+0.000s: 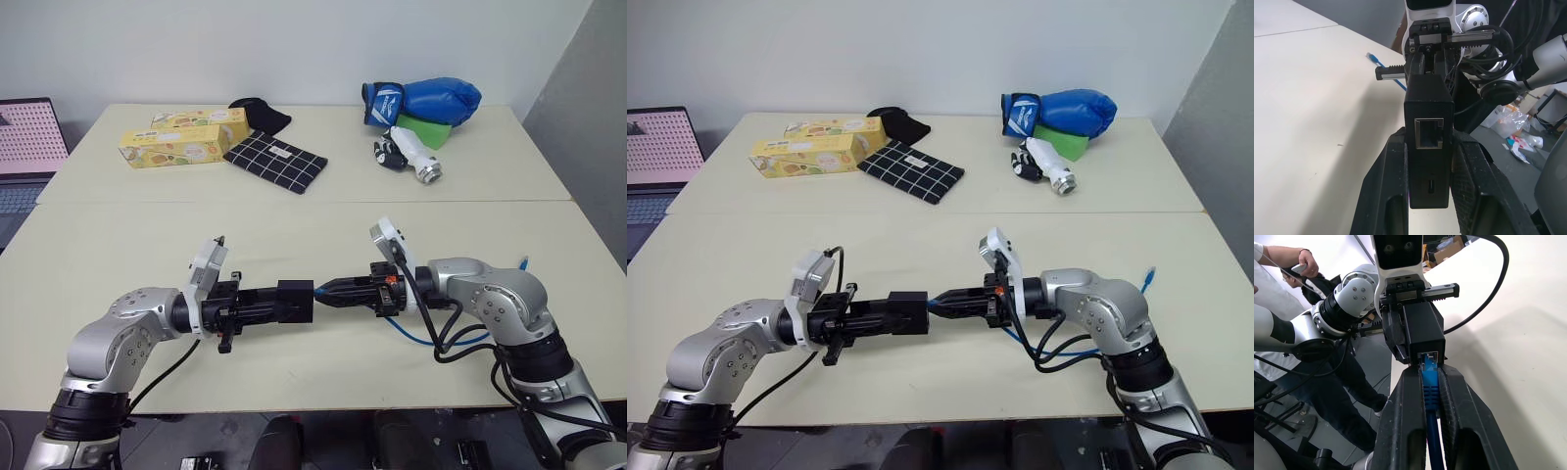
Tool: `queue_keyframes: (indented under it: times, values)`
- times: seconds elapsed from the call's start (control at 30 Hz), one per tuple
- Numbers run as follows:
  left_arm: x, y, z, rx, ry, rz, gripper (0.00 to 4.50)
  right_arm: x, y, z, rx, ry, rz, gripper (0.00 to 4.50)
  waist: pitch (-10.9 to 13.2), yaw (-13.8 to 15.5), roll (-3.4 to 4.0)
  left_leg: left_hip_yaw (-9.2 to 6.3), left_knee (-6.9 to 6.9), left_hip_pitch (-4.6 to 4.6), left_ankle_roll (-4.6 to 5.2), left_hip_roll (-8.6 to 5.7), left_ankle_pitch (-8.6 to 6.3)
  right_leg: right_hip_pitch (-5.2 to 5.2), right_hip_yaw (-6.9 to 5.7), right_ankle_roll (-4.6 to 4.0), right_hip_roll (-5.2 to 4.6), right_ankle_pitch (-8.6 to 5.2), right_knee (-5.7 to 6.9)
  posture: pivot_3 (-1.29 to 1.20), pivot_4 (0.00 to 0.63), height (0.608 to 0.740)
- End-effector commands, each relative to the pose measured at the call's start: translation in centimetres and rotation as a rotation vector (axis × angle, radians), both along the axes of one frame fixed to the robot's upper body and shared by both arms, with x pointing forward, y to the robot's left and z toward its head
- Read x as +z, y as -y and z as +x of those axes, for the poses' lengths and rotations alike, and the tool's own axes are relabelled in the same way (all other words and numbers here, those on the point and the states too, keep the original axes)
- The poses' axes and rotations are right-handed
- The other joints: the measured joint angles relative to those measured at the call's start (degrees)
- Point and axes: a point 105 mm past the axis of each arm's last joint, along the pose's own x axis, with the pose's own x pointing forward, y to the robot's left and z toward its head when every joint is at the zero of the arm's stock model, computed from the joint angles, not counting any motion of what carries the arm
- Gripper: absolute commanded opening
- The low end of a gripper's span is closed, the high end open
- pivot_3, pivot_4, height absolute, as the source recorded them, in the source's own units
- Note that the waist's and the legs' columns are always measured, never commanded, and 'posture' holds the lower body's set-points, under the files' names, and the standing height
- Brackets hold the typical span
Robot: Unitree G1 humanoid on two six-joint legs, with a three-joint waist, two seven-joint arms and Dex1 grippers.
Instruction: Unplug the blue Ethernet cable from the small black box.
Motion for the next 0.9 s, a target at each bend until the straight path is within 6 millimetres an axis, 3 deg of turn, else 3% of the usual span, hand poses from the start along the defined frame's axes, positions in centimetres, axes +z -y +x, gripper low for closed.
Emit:
queue_keyframes:
  times: [0.03,0.27,0.73,0.83,0.9]
  values:
    - [0.7,0.3,-0.3,-0.019,0.035,-0.006,0.78,0.9,0.0,0.2,-0.009,0.038,0.014,0.06,0.0,0.0,0.0,0.0,0.0,0.0,0.0,0.0,0.0,0.0,0.0,0.0,0.0,0.0,0.0,0.0,0.15,0.74]
    - [0.7,0.0,-0.3,-0.009,0.034,-0.004,0.78,0.5,0.4,0.3,-0.013,0.042,-0.011,0.06,0.0,0.0,0.0,0.0,0.0,0.0,0.0,0.0,0.0,0.0,0.0,0.0,0.0,0.0,0.0,0.0,0.15,0.74]
    - [0.2,-2.1,-0.9,0.106,0.023,-0.005,0.78,0.1,3.1,1.2,-0.096,0.034,-0.057,0.04,0.0,0.0,0.0,0.0,-0.01,0.0,0.0,0.02,0.0,0.0,0.01,0.0,-0.01,0.0,-0.02,0.0,0.15,0.74]
    - [0.1,-2.3,-0.9,0.124,0.023,-0.004,0.78,0.3,3.5,2.5,-0.166,0.077,-0.059,0.04,0.0,0.0,0.0,0.0,-0.01,0.0,0.0,0.02,0.0,0.0,0.01,0.0,-0.01,0.0,-0.02,0.0,0.15,0.74]
    - [0.1,-2.4,-0.8,0.14,0.022,-0.002,0.78,0.0,4.1,5.4,-0.309,0.196,-0.095,0.04,0.0,0.0,0.0,0.01,0.0,0.0,0.0,0.02,0.0,0.01,0.01,0.0,-0.01,0.0,-0.02,0.0,0.15,0.74]
